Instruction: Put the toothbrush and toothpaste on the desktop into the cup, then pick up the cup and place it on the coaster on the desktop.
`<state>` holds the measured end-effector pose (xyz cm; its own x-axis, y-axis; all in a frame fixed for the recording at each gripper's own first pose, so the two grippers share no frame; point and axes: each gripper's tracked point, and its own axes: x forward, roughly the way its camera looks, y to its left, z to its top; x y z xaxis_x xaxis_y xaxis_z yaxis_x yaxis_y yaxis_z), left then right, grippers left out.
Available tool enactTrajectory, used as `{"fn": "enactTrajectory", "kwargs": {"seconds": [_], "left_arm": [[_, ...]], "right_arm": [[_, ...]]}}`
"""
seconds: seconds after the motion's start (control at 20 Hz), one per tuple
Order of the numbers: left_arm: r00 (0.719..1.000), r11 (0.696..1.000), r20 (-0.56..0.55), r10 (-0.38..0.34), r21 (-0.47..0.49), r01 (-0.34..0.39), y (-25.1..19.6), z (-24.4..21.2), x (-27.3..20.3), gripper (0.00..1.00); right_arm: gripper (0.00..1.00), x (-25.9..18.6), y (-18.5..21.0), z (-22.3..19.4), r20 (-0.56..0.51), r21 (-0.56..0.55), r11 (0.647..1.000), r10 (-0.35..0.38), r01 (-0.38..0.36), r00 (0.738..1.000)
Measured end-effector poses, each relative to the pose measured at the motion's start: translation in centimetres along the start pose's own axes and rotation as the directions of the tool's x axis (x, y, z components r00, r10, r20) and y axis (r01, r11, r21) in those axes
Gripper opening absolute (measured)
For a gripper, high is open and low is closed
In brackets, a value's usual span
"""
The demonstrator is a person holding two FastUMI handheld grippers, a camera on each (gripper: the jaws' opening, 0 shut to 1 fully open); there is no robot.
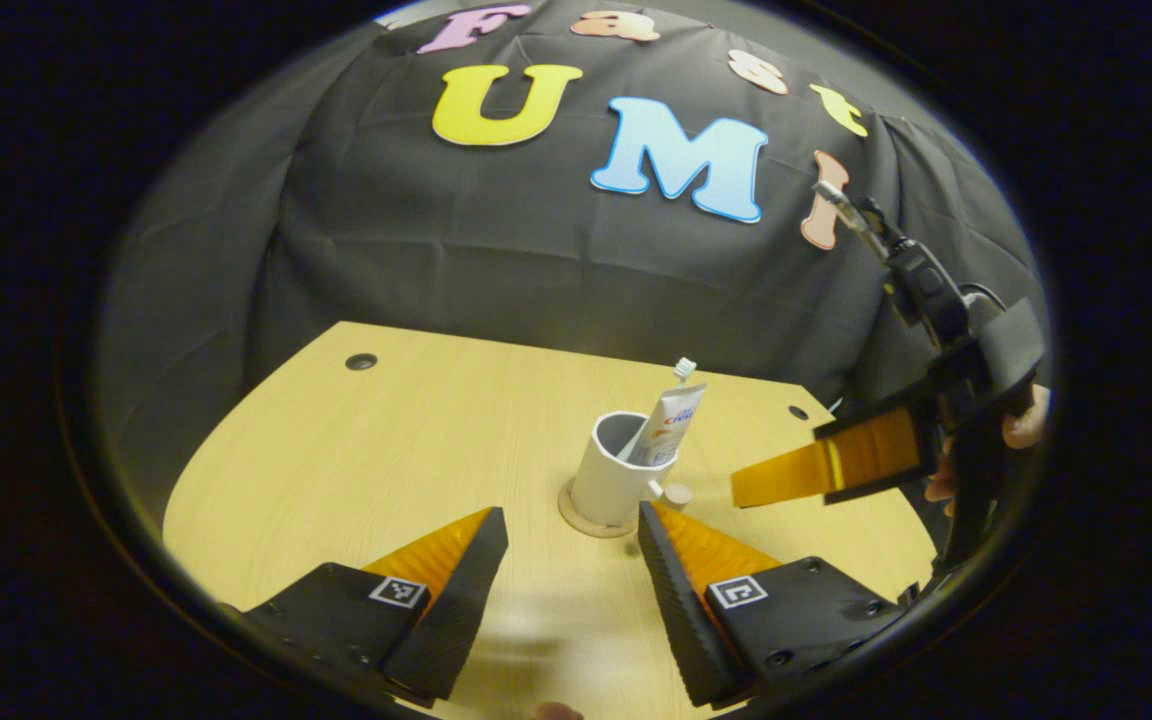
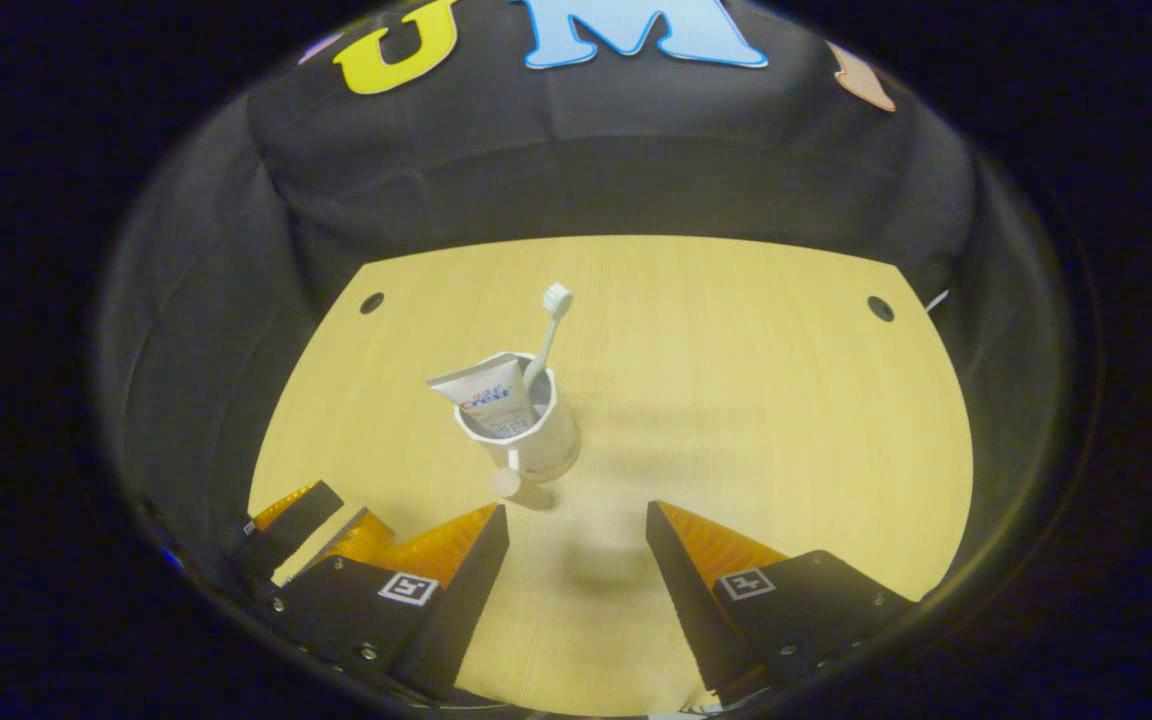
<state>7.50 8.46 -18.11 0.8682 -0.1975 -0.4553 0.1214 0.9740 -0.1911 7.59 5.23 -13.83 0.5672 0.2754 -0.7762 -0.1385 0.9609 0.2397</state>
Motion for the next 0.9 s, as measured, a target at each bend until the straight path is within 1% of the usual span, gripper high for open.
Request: {"fn": "enactTrajectory", "kwargs": {"seconds": [0.15, 0.2, 0.25, 0.3, 0.4, 0.5, 0.55, 0.65, 0.8, 0.9], "left_arm": [[1.000, 1.000, 0.019, -0.018, 0.017, 0.017, -2.0, 1.0, 0.0, 0.87], [0.999, 0.999, 0.023, -0.036, 0.022, 0.035, -2.9, 1.4, 0.1, 0.88], [0.999, 0.999, 0.032, -0.041, 0.033, 0.040, -3.8, 1.8, 0.2, 0.92], [0.998, 0.998, 0.047, -0.048, 0.046, 0.046, -4.6, 2.4, 0.2, 0.97], [0.995, 0.996, 0.073, -0.065, 0.067, 0.060, -6.4, 3.5, 0.0, 0.97], [0.992, 0.995, 0.097, -0.079, 0.072, 0.072, -7.9, 4.3, -0.2, 0.97], [0.990, 0.994, 0.110, -0.083, 0.076, 0.075, -8.6, 4.9, -0.4, 0.97], [0.986, 0.993, 0.144, -0.090, 0.085, 0.078, -9.8, 5.9, -0.9, 0.97], [0.970, 0.991, 0.222, -0.098, 0.112, 0.075, -11.2, 7.8, -2.3, 0.97], [0.947, 0.990, 0.301, -0.109, 0.120, 0.075, -12.3, 9.7, -3.8, 0.97]], "right_arm": [[0.86, -2.4, -2.7, -0.2, 0.056, 0.011, 0.999, -0.049, 0.049, 0.997], [0.86, -3.2, -3.5, -0.2, 0.078, 0.011, 0.998, -0.063, 0.062, 0.995], [0.86, -3.7, -4.1, -0.1, 0.110, 0.011, 0.997, -0.072, 0.071, 0.991], [0.86, -4.3, -4.6, 0.1, 0.143, 0.012, 0.997, -0.080, 0.079, 0.987], [0.86, -5.5, -5.4, 0.4, 0.208, 0.012, 0.995, -0.096, 0.096, 0.973], [0.86, -6.9, -6.5, 1.0, 0.283, 0.009, 0.993, -0.114, 0.116, 0.952], [0.86, -7.5, -7.0, 1.3, 0.319, 0.006, 0.992, -0.123, 0.128, 0.940], [0.86, -8.7, -7.6, 1.9, 0.400, -0.002, 0.989, -0.136, 0.150, 0.906], [0.86, -11.2, -8.9, 2.9, 0.528, -0.017, 0.979, -0.162, 0.202, 0.833], [0.86, -13.2, -9.4, 3.6, 0.607, -0.018, 0.975, -0.166, 0.222, 0.777]]}}
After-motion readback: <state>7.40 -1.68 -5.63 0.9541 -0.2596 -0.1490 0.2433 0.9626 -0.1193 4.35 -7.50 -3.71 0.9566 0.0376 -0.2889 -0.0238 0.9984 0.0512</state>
